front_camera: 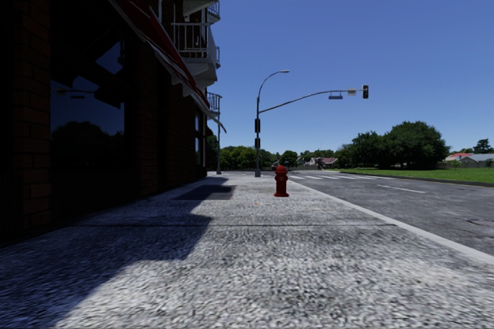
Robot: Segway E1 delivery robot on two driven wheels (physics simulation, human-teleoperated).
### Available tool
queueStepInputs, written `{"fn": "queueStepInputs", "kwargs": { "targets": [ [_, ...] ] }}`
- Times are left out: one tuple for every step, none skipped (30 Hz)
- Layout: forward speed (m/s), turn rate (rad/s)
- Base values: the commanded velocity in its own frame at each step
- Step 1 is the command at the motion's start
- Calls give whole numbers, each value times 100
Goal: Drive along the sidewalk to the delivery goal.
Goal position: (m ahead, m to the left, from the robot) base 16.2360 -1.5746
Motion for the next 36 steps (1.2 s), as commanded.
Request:
{"fn": "queueStepInputs", "kwargs": {
  "targets": [
    [200,0],
    [200,0],
    [200,0],
    [200,0],
    [200,0],
    [200,0],
    [200,0],
    [200,0],
    [200,0],
    [200,0],
    [200,0],
    [200,0],
    [200,0],
    [200,0],
    [200,0],
    [200,0],
    [200,0],
    [200,0],
    [200,0],
    [200,0],
    [200,0],
    [200,0],
    [200,0],
    [200,0],
    [200,0],
    [200,0],
    [200,0],
    [200,0],
    [200,0],
    [200,0],
    [200,0],
    [200,0],
    [200,0],
    [200,0],
    [200,0],
    [200,0]
  ]
}}
